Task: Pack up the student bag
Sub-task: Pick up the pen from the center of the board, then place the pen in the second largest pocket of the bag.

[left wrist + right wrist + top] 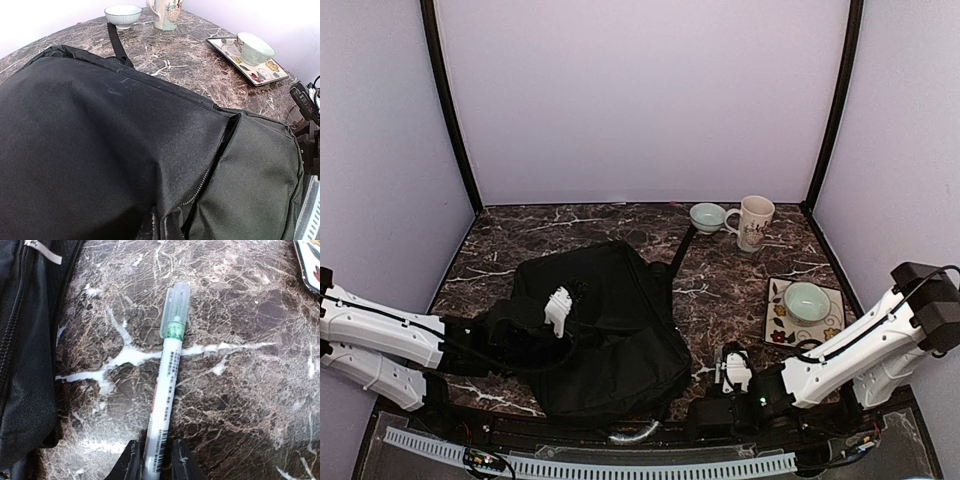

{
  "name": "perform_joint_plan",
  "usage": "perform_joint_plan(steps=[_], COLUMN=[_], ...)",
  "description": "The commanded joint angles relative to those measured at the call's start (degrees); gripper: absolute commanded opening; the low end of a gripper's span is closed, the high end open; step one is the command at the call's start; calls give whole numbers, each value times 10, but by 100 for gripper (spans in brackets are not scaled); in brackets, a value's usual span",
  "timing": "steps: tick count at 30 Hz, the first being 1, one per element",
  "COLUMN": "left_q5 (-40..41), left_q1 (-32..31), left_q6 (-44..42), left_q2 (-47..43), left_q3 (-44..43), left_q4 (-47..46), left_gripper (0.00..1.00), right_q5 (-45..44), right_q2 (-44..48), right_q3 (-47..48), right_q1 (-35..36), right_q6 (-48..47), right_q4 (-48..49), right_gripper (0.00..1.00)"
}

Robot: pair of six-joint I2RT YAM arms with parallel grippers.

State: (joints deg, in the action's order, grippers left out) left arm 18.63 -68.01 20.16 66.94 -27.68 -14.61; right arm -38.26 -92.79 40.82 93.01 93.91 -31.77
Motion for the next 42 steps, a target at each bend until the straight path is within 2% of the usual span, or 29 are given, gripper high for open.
perform_joint_plan(steps=[1,5,9,15,20,29,32,38,42], left_q5=[-9,-12,-15,-14,-15,-16,-16,-18,-25], left_q1=[0,0,0,0,0,0,0,0,0], left_q6=[3,3,6,4,3,3,2,1,3], left_q2=[-27,-35,-47,-51,-51,-55,-55,-52,-53], left_q3=[9,11,15,16,17,22,22,21,21], left_q4=[-17,-15,-13,-13,-16,-22,-24,-26,-26], left_gripper=[0,0,0,0,0,0,0,0,0], right_q5=[142,130,105,53,12,-31,-44,-64,-56], right_q2=[-21,-7,3,10,9,3,4,38,58], right_q3=[-59,-54,-32,49,128,246,284,292,264], right_q1=[3,3,3,23,53,109,124,144,145], right_q6=[15,18,3,-20,-2,8,-20,-55,-149], right_q4=[22,-1,-34,-139,-231,-338,-333,-290,-178], right_gripper=[22,14,0,0,0,0,0,0,0])
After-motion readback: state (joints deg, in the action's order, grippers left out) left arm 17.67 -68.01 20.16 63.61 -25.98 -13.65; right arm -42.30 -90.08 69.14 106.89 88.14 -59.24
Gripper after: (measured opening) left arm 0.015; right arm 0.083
